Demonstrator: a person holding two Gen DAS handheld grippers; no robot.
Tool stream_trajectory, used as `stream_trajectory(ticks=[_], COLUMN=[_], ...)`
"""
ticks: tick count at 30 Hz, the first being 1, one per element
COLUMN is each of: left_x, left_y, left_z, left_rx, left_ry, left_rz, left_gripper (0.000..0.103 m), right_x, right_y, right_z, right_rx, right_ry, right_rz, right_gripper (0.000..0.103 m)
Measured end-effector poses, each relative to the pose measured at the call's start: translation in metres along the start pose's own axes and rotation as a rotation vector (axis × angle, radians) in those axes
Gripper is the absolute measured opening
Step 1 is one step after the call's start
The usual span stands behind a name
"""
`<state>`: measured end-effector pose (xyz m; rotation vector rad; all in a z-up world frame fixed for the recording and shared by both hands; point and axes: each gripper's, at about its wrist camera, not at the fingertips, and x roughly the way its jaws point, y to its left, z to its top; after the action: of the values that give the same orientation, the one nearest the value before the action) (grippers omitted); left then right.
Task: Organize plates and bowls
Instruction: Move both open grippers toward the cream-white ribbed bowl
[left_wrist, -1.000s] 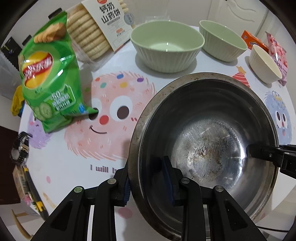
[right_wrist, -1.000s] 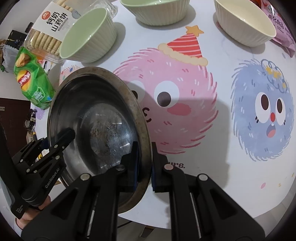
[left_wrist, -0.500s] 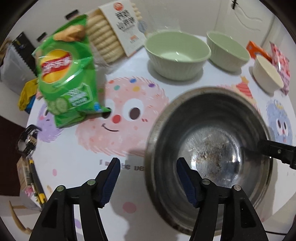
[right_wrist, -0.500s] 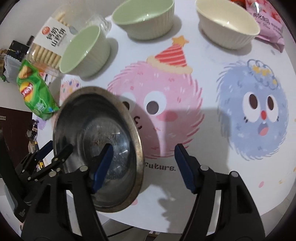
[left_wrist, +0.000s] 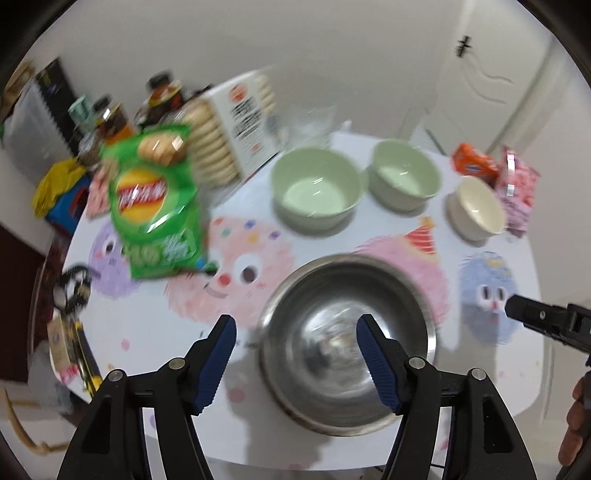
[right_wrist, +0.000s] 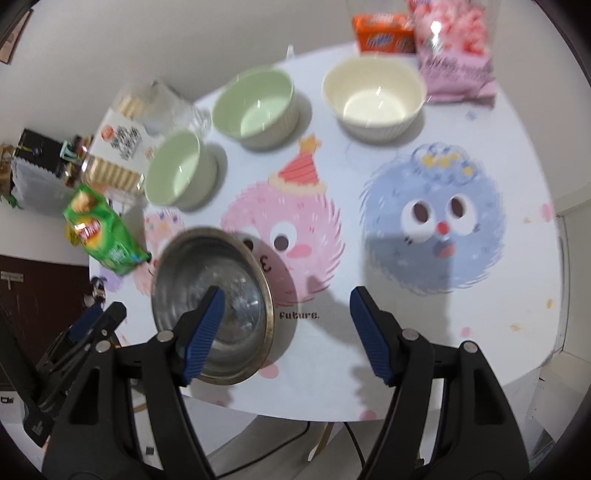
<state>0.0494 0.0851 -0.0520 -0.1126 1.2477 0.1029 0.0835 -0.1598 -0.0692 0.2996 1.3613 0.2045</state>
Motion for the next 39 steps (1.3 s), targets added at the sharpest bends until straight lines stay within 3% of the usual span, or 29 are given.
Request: stream_trajectory(ticks=[5, 18, 22, 28, 34, 39], left_x=[-0.015, -0.013, -0.015, -0.015, 0.011, 0.054], left_y=[-0.028, -0.052, -0.065, -0.097, -0.131, -0.165], left_z=[0.014, 0.02, 0.026, 0.046, 0.074, 0.096], left_rx=[0.083, 0.16, 0.181, 0.205, 0.194, 0.204], left_ry=[-0.014, 0.019, -0.023, -0.126, -0.113, -0.053], left_rz=[-0.022, -0.096, -0.13, -0.095, -0.091, -0.118], left_gripper=[0.075, 0.08, 0.08, 0.08, 0.08, 0.08], right_x=[-0.038, -0.061, -0.069, -0.074, -0.066, -0.037], right_y=[0.005, -0.012, -0.019, -0.033, -0.059, -0.092], right_z=[0.0, -0.027, -0.026, 0.001, 0.044, 0.083], right_rx=[0.011, 0.18, 0.185, 0.15, 0.19, 0.246], right_ry=[-0.071, -0.162, -0.185, -0.221, -0.207, -0.157], right_rz=[-0.008, -0.02, -0.055, -0.098, -0.061, -0.06], right_gripper=[0.081, 0.081, 0.082, 0.081, 0.081, 0.082])
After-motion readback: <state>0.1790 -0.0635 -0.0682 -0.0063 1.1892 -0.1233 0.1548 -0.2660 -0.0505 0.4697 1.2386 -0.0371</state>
